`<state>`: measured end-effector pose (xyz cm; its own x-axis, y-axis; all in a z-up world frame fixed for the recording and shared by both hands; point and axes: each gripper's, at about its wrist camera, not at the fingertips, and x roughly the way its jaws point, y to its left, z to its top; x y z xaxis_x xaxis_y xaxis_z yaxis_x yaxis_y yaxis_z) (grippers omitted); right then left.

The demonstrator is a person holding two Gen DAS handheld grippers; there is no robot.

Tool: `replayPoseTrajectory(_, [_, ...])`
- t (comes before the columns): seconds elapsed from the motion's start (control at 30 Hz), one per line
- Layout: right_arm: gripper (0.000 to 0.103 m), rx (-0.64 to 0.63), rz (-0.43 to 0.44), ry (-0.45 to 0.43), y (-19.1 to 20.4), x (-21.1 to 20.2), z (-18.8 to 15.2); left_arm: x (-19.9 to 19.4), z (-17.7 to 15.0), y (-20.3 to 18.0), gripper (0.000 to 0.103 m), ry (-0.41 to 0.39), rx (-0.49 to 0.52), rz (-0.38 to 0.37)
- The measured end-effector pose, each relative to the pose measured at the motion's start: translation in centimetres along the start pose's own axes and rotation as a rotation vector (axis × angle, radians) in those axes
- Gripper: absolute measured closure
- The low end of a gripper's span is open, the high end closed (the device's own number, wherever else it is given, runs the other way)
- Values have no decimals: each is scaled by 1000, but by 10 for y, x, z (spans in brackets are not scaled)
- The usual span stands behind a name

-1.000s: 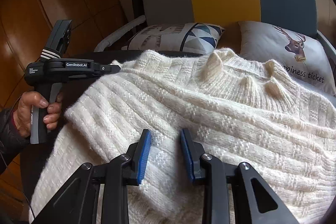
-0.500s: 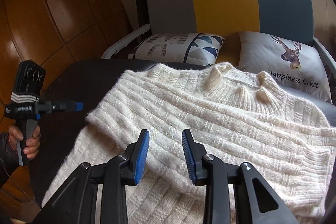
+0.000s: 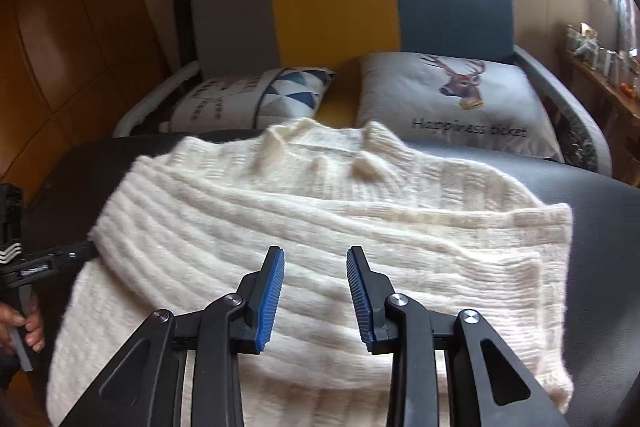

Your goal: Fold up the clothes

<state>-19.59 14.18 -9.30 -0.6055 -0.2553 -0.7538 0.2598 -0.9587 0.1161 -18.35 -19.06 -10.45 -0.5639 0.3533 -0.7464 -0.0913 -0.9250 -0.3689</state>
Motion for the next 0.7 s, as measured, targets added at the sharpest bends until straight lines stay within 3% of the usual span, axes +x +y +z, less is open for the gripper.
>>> replayPoseTrajectory(0.03, [70, 12, -12, 36, -8, 9, -6, -1, -3, 4, 98, -10, -16, 23])
replayPoseTrajectory(0.13, [70, 57, 68, -5, -25, 12, -17, -2, -13, 15, 98, -15, -70, 26])
replayPoseTrajectory(0.23, [70, 81, 91, -8, -31, 10, -14, -6, -14, 15, 98, -2, -83, 14])
replayPoseTrajectory(0.33, [70, 108, 133, -26, -40, -3, -14, -19, -12, 15, 97, 10, -101, -13])
replayPoseTrajectory(0.43, [68, 199, 175, -73, -63, -26, -21, -41, -10, 11, 94, -29, -96, -35])
replayPoseTrajectory(0.53, [64, 296, 193, -110, -95, -46, -31, -50, -4, 2, 84, -59, -78, -55])
replayPoseTrajectory(0.6, [63, 342, 191, -117, -116, -52, -36, -49, 2, -6, 69, -74, -58, -62])
replayPoseTrajectory(0.7, [62, 391, 207, -94, -138, -46, -36, -39, 12, -21, 65, -83, -31, -73])
